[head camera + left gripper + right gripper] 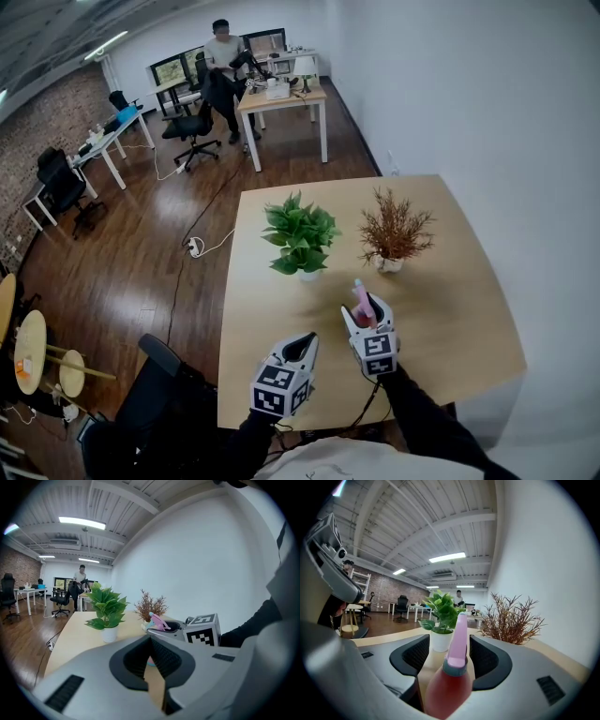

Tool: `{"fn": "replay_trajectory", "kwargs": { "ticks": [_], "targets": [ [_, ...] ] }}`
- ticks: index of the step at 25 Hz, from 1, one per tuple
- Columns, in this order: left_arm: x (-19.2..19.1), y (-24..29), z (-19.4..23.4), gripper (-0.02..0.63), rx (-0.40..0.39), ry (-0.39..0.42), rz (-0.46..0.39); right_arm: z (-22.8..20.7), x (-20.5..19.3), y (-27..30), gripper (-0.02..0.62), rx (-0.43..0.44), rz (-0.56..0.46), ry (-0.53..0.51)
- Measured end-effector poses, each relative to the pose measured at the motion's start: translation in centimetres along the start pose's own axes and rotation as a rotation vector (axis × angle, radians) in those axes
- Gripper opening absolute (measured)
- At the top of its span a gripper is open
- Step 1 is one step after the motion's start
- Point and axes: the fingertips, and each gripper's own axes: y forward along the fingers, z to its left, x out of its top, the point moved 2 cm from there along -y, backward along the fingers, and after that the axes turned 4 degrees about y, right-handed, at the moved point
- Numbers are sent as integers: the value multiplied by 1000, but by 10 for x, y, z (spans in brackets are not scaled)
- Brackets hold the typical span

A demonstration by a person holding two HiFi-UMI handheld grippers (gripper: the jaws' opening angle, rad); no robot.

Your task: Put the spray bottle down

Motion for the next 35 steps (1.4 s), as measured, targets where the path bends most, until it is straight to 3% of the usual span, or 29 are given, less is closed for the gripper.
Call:
{"fn": "replay_trajectory", "kwargs": {
  "ticks": [6, 12, 14, 19, 27, 35],
  "targets": [
    [2, 0, -3, 2, -1, 2, -10, -8, 7, -33, 242, -12, -29, 27],
    [8, 4, -8, 2, -6, 7, -29, -24, 13, -82, 239, -33, -52, 118],
    [11, 5, -10, 2, -7, 7, -34, -29, 18, -96, 190, -38, -38, 137],
    [15, 7, -18, 2, -15, 3, -42, -42, 37, -126, -5, -34, -25, 140],
    [27, 7, -27, 2, -21, 9, -63, -39, 66, -145, -6, 59, 2, 172],
    [43, 0, -27, 2, -13, 18, -92, -34, 84, -149, -6, 71, 2, 156]
  ]
}}
